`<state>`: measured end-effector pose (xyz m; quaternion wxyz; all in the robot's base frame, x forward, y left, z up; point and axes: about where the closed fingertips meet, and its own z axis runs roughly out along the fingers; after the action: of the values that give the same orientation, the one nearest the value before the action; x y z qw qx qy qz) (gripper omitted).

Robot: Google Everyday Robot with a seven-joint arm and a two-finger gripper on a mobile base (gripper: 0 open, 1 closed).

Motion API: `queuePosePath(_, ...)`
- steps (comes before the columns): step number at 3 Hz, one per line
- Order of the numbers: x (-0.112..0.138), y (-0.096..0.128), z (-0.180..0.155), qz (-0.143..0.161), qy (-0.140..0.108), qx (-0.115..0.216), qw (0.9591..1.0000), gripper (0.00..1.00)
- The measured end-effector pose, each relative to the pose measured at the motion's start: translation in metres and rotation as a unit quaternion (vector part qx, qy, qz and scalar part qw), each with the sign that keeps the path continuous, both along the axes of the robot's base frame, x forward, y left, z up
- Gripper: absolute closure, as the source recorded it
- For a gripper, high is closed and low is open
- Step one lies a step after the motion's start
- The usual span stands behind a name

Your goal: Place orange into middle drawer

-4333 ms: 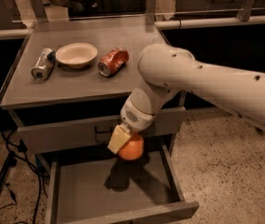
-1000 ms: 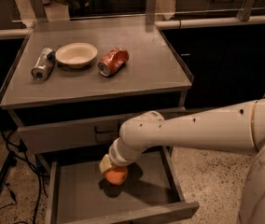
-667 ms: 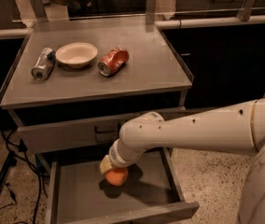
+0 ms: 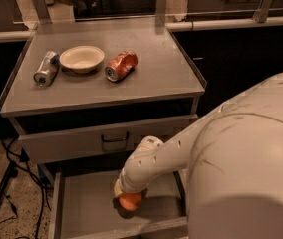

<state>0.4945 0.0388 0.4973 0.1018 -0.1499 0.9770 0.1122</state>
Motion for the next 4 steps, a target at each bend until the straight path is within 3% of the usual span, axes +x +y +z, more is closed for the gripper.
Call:
queuePosePath(2, 0.0, 0.008, -0.015, -0.016, 0.009, -0.005, 0.9998, 1.0)
queuePosePath(3, 0.031, 0.045, -0.039, -0.044, -0.007, -0.005, 0.999, 1.0)
queuePosePath(4, 0.031, 0.046, -0.04, -0.047, -0.007, -0.004, 0.9988, 1.0)
